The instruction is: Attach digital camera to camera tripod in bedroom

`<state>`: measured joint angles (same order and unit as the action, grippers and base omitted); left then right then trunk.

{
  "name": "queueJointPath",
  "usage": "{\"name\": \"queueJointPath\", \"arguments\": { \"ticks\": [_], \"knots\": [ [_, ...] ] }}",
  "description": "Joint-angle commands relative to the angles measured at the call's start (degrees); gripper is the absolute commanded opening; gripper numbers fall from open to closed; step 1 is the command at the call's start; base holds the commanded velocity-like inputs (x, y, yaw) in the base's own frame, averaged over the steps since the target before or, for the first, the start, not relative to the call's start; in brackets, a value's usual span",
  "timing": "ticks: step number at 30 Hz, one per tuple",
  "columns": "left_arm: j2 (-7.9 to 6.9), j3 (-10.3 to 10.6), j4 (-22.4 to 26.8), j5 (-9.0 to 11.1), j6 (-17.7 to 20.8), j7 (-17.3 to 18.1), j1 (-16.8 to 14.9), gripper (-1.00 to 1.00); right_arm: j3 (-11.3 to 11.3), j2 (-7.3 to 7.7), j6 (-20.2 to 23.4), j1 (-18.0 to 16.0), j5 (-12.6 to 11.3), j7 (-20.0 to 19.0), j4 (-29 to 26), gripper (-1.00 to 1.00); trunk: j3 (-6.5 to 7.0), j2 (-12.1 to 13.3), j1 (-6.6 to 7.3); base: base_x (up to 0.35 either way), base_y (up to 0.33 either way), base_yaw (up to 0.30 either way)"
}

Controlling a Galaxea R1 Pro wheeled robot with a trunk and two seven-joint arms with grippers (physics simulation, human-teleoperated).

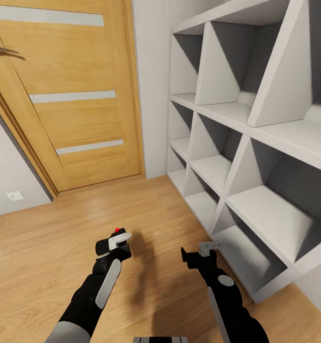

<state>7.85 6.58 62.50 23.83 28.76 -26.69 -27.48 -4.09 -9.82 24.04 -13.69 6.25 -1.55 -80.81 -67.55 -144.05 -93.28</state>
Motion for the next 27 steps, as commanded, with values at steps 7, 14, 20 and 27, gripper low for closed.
{"name": "queueJointPath", "arguments": {
  "ticks": [7, 14, 20, 27],
  "knots": [
    [-0.02, 0.19, -0.98, 0.29, 0.16, -0.47, -0.03, -1.0, 0.02, -0.17, 0.9, -0.97, 0.6, 2.17, 2.27, 1.0, 1.51, 0.08, 0.19, 0.0, 0.0, 0.0],
    [-0.02, 0.25, -1.14, 0.26, 0.21, -0.47, -0.03, -1.0, -0.25, -0.17, 1.28, -1.32, 0.69, 2.61, 1.86, 1.0, 3.06, 0.17, 0.37, 0.0, 0.0, 0.0],
    [-0.03, 0.26, -1.15, 0.25, 0.23, -0.47, -0.03, -1.0, -0.29, -0.17, 1.34, -1.34, 0.46, 2.61, 1.81, 1.0, 4.39, 0.25, 0.53, 0.0, 0.0, 0.0],
    [-0.02, 0.25, -1.15, 0.25, 0.24, -0.44, -0.03, -1.0, -0.36, -0.17, 1.46, -1.34, 0.45, 2.71, 1.8, 1.0, 5.94, 0.34, 0.71, 0.0, 0.0, 0.0]
  ]
}}
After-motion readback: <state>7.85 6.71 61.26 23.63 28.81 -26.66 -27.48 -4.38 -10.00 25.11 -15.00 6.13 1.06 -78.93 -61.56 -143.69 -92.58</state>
